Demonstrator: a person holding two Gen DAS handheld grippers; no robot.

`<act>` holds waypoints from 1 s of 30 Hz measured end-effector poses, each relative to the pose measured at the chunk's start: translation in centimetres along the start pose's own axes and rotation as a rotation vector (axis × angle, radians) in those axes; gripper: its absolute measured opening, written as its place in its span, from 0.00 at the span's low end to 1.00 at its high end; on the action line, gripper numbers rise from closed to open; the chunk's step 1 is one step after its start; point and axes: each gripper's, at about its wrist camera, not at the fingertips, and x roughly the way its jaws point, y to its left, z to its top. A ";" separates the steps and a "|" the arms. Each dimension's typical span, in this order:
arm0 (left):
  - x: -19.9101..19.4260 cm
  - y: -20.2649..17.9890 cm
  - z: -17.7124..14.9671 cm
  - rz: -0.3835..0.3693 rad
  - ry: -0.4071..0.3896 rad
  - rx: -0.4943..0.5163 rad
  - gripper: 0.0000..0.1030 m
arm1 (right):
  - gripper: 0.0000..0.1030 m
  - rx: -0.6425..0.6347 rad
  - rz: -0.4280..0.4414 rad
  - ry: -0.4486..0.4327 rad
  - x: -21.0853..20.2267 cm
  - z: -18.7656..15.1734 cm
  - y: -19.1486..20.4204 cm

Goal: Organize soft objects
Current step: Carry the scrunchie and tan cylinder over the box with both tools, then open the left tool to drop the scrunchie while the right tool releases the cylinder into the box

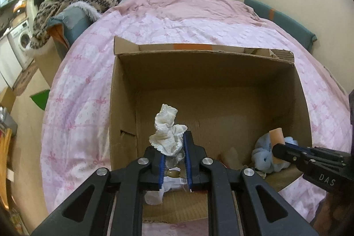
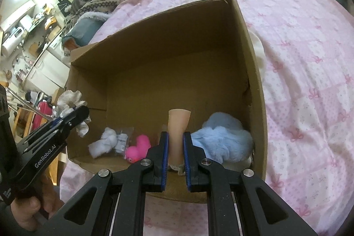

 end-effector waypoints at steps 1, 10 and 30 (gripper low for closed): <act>0.1 0.1 -0.1 0.003 0.004 -0.001 0.12 | 0.14 -0.003 0.002 0.000 0.0 0.0 0.1; 0.1 -0.3 -0.4 0.005 0.010 0.021 0.13 | 0.14 0.005 0.005 0.009 0.3 -0.2 0.0; -0.5 -0.4 -0.5 -0.002 0.016 0.025 0.63 | 0.16 0.016 0.009 -0.039 -0.7 0.3 -0.3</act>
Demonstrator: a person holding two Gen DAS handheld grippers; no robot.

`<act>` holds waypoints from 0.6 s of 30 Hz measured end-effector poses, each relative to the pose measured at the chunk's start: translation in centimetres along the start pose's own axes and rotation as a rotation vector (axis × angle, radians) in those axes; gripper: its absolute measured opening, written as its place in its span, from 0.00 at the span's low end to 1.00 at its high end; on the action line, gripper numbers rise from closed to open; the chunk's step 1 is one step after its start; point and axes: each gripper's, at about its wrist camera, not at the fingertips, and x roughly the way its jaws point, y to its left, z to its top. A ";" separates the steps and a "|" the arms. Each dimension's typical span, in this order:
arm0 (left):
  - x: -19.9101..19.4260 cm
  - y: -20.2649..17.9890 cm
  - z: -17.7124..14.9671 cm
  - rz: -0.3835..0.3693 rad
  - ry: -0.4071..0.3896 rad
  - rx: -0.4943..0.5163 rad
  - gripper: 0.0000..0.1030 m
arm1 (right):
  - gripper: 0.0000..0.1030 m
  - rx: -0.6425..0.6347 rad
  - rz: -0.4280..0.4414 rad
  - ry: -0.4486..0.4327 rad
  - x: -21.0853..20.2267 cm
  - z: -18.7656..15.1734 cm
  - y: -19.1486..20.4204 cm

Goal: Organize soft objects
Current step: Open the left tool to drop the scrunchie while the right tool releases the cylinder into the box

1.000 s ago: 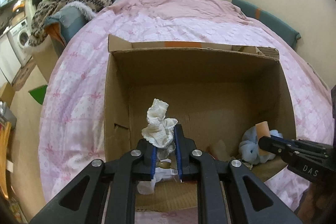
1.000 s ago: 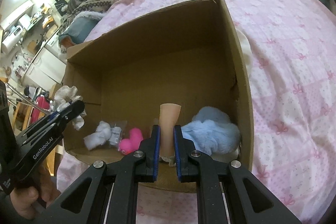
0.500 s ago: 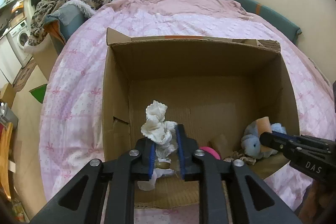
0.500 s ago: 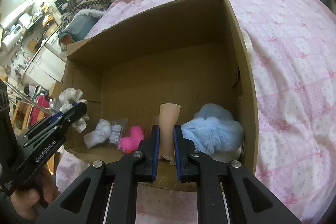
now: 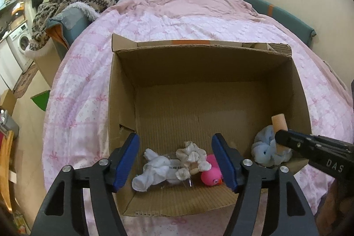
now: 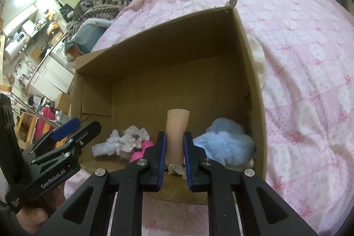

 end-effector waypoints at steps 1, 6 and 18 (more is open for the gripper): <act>-0.1 0.1 0.1 -0.002 -0.001 -0.008 0.63 | 0.17 0.002 -0.002 -0.006 -0.2 0.1 -0.1; -1.3 1.1 0.3 0.005 -0.025 -0.067 0.63 | 0.63 0.028 0.018 -0.049 -1.4 0.5 -0.5; -8.1 3.2 1.7 0.026 -0.171 -0.105 0.64 | 0.83 0.013 -0.001 -0.197 -7.2 1.7 0.5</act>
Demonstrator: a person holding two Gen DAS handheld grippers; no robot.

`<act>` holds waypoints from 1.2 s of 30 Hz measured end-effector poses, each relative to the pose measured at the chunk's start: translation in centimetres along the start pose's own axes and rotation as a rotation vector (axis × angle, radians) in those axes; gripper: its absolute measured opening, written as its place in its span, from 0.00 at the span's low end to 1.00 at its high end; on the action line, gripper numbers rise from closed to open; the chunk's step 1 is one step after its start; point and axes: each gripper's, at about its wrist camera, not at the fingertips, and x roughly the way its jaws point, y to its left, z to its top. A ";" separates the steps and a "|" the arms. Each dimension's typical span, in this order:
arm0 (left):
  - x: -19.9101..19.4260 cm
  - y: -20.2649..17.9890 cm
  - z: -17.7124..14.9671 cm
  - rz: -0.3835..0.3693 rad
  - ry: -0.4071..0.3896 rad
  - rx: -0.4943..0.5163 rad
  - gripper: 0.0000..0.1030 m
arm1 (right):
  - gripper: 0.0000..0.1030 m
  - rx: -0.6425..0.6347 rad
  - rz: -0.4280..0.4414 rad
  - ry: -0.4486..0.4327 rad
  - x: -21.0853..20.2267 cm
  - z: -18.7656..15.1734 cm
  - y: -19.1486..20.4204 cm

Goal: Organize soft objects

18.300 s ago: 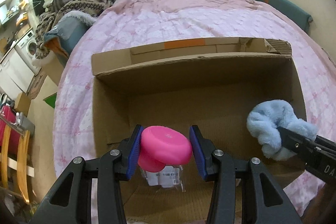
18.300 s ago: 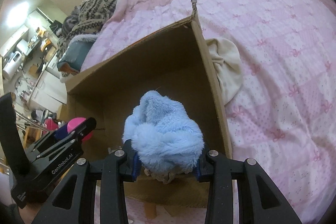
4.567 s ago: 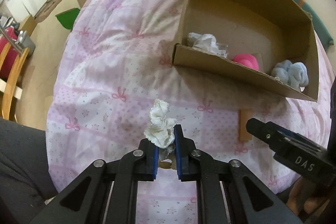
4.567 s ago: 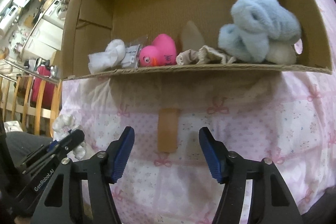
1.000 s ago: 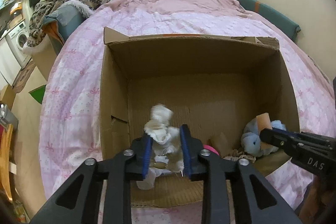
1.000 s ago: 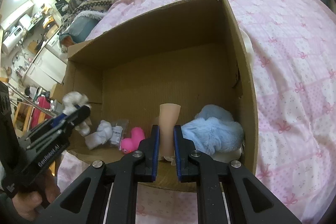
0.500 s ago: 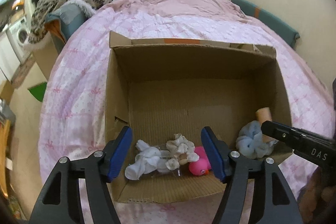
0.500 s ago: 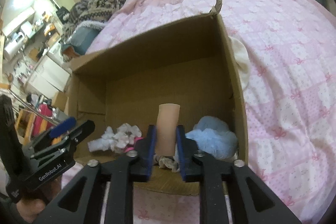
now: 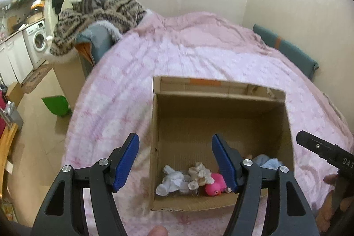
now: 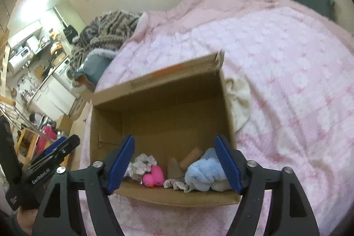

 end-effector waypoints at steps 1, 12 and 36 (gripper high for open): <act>-0.6 0.1 0.2 -0.007 -0.008 0.000 0.64 | 0.87 -0.002 -0.004 -0.015 -0.7 0.1 0.1; -6.7 0.8 -1.1 -0.004 -0.047 -0.028 0.90 | 1.00 -0.074 -0.039 -0.142 -7.4 -1.1 2.4; -6.6 0.1 -7.4 0.074 0.005 0.032 0.99 | 1.00 -0.141 -0.125 -0.116 -5.2 -7.5 2.6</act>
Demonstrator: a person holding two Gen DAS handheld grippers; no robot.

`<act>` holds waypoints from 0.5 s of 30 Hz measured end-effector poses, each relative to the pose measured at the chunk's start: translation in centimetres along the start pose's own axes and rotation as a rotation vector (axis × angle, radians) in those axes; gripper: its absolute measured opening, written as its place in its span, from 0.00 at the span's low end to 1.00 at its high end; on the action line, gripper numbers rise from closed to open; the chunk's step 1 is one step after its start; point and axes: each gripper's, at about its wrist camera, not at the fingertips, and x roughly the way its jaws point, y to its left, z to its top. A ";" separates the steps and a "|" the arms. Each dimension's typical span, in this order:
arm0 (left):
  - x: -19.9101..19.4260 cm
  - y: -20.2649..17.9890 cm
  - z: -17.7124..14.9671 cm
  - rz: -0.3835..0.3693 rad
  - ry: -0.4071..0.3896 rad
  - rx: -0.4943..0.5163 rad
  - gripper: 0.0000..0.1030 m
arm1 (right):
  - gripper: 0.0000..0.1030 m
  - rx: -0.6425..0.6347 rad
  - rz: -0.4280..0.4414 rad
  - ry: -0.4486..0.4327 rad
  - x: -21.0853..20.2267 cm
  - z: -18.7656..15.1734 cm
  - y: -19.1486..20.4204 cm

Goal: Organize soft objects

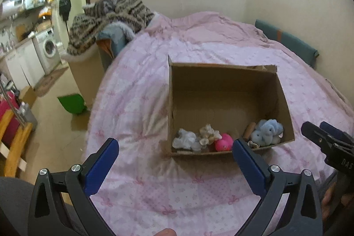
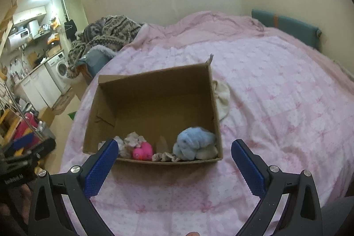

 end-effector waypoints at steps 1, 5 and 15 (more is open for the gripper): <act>0.3 0.2 -0.1 0.001 0.004 -0.010 0.99 | 1.00 -0.002 -0.002 0.000 0.2 0.0 0.0; 0.9 0.0 -0.2 0.011 0.012 0.000 0.99 | 1.00 -0.007 -0.010 0.013 0.7 -0.3 0.1; 1.0 -0.4 -0.3 -0.010 0.013 0.001 0.99 | 1.00 -0.045 -0.036 0.042 1.3 -0.7 0.9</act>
